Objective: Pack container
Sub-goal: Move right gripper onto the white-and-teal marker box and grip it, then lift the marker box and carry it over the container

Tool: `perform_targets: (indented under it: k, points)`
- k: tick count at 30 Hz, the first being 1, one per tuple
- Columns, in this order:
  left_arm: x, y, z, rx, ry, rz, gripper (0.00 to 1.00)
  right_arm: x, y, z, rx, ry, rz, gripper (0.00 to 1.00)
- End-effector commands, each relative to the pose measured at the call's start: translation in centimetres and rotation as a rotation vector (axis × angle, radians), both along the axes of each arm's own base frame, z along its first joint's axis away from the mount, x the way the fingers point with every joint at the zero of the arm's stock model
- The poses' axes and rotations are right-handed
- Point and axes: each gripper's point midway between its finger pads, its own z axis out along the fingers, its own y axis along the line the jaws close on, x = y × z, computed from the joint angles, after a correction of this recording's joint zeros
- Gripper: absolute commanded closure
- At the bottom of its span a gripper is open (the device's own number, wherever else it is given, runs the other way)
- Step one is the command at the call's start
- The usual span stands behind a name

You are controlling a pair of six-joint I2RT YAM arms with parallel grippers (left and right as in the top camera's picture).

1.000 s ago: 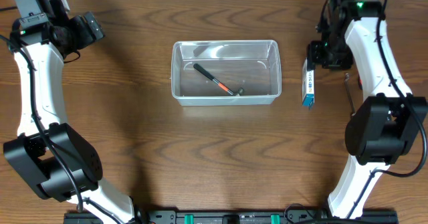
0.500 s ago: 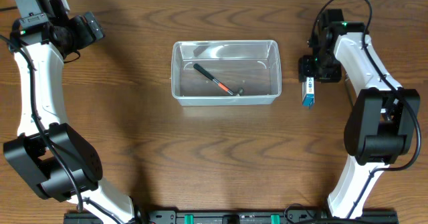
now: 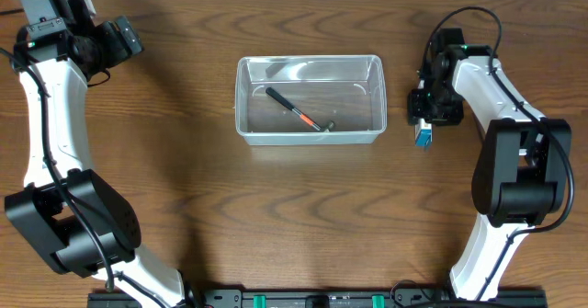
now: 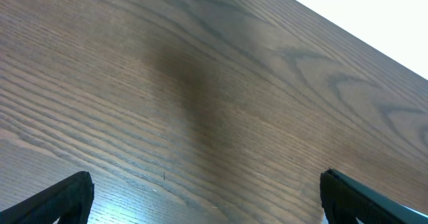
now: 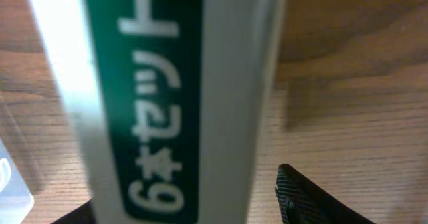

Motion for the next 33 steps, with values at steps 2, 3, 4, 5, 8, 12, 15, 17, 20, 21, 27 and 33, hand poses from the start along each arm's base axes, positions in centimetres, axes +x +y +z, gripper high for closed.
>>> perform_targets:
  k: [2,3,4,5,8,12,15,17,20,21,27,33]
  points:
    - [0.1,-0.1,1.4,0.0,-0.03,-0.002,0.02,0.0,0.3,0.3,-0.001,-0.01,-0.001,0.52]
    - [0.1,-0.1,1.4,0.0,-0.03,-0.002,0.02,0.0,0.3,0.3,0.0,-0.01,-0.001,0.56]
    - [0.1,-0.1,1.4,0.0,-0.03,-0.002,0.02,0.0,0.3,0.2,0.0,-0.008,-0.001,0.59]
    - [0.1,-0.1,1.4,0.0,-0.03,-0.001,0.02,0.0,0.3,0.3,0.0,-0.007,-0.001,0.6]
    - [0.1,-0.1,1.4,0.0,-0.03,-0.002,0.02,-0.2,0.3,0.2,-0.001,-0.002,-0.001,0.71]
    - [0.1,-0.1,1.4,0.0,-0.03,-0.001,0.02,-0.3,0.3,0.2,-0.001,0.005,-0.001,0.98]
    - [0.1,-0.1,1.4,0.0,-0.03,-0.001,0.02,-0.5,0.3,0.3,-0.001,0.01,-0.001,0.99]
    - [0.1,-0.1,1.4,0.0,-0.03,-0.002,0.02,-0.6,0.3,0.2,-0.001,0.016,-0.001,0.99]
    - [0.1,-0.1,1.4,0.0,-0.03,-0.002,0.02,-0.7,0.3,0.3,-0.001,0.018,0.0,0.99]
    - [0.1,-0.1,1.4,0.0,-0.03,-0.001,0.02,-0.6,0.3,0.5,-0.001,0.016,0.005,0.99]
    - [0.1,-0.1,1.4,0.0,-0.03,-0.002,0.02,1.8,0.4,4.8,-0.003,-0.052,0.093,0.99]
    - [0.1,-0.1,1.4,0.0,-0.03,-0.002,0.02,6.3,0.6,15.2,-0.011,-0.26,0.139,0.99]
